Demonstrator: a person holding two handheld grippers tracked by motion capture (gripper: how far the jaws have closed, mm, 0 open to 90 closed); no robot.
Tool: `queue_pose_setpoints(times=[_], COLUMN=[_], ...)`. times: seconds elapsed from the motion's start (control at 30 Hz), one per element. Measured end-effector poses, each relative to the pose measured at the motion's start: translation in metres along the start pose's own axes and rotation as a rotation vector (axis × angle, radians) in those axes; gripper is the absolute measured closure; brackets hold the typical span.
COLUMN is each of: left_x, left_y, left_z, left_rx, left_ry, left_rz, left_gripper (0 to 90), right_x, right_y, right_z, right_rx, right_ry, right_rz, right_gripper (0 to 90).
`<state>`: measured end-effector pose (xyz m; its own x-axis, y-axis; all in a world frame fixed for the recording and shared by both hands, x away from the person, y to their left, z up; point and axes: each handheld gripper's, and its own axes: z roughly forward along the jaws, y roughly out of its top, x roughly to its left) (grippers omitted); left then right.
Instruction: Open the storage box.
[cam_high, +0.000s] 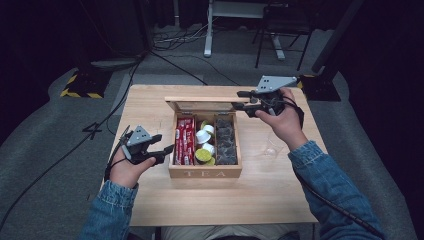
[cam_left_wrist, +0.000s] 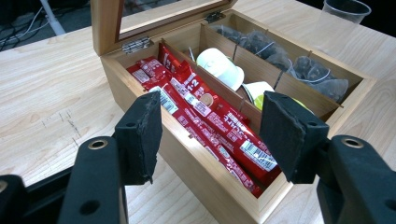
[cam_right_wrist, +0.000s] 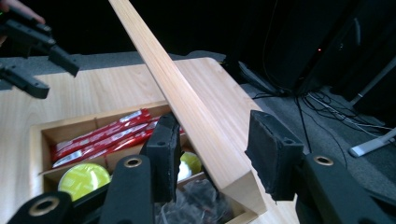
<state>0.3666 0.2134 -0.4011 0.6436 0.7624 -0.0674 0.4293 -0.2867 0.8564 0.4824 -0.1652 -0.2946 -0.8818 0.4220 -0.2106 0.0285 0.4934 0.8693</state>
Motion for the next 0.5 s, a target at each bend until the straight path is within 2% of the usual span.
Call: queue_pose_setpoints(times=[0.13, 0.37, 0.5], left_x=[0.001, 0.004, 0.005], left_y=[-0.001, -0.002, -0.004], left_z=[0.002, 0.003, 0.003], left_rx=[0.005, 0.023, 0.027], left_ry=[0.001, 0.026, 0.031], left_rz=[-0.005, 0.018, 0.014], left_gripper=[39.5, 36.9, 36.1], right_x=[-0.008, -0.022, -0.033], right_y=[0.005, 0.013, 0.018], right_z=[0.002, 0.008, 0.014], right_rx=[-0.007, -0.016, -0.024], right_ry=[-0.012, -0.043, -0.06], right_rz=[0.009, 0.027, 0.054], right_gripper=[56.3, 56.3, 55.3])
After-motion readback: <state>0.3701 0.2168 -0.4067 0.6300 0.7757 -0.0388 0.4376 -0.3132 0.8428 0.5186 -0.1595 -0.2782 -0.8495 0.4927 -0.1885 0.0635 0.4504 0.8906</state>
